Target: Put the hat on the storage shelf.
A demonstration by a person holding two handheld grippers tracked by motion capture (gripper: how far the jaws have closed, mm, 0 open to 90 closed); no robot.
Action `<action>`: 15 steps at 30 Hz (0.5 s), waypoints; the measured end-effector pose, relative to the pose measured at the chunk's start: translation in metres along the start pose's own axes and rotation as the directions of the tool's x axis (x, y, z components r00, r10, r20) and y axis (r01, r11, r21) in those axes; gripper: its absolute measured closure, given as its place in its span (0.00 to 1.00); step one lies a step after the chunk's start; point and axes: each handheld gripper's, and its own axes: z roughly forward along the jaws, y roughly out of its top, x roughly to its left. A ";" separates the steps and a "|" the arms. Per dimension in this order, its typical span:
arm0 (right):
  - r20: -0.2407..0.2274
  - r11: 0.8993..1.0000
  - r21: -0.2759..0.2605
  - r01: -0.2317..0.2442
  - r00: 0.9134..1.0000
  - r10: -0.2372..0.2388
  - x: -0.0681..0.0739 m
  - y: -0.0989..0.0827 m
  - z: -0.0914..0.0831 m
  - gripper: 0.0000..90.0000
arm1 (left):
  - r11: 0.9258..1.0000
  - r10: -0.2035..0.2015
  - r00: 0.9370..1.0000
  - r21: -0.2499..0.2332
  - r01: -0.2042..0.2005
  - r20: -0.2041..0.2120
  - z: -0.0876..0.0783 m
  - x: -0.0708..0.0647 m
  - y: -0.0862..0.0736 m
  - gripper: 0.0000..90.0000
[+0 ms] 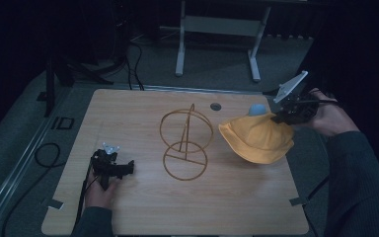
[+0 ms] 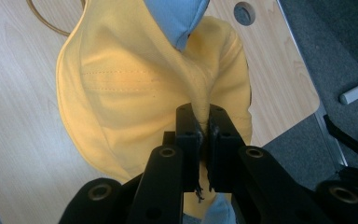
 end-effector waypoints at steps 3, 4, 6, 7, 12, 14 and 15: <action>0.004 1.000 -0.019 -0.011 1.000 0.011 -0.002 -0.001 -0.005 0.94 | 1.000 0.000 1.000 0.000 0.000 0.000 0.000 0.000 0.000 0.00; 0.006 1.000 -0.026 -0.013 1.000 0.013 -0.002 -0.002 -0.006 0.94 | 1.000 0.000 1.000 0.000 0.000 0.000 0.000 0.000 0.000 0.00; 0.007 0.999 -0.032 -0.019 1.000 0.019 -0.003 -0.002 -0.009 0.94 | 1.000 0.001 1.000 0.001 -0.001 0.000 0.000 0.000 0.000 0.00; 0.011 0.999 -0.032 -0.019 1.000 0.019 -0.003 -0.002 -0.010 0.94 | 1.000 0.002 1.000 0.001 -0.002 0.000 0.000 0.000 0.000 0.00; 0.016 0.998 -0.048 -0.029 0.999 0.030 -0.005 -0.004 -0.016 0.94 | 1.000 0.003 1.000 0.002 -0.003 0.000 0.000 0.000 0.000 0.00; 0.016 0.998 -0.054 -0.033 0.999 0.033 -0.006 -0.004 -0.017 0.94 | 1.000 0.003 1.000 0.002 -0.003 0.000 0.000 0.000 0.000 0.00; 0.015 0.998 -0.058 -0.033 0.999 0.034 -0.006 -0.004 -0.018 0.94 | 1.000 0.003 1.000 0.002 -0.003 0.000 0.000 0.000 0.000 0.00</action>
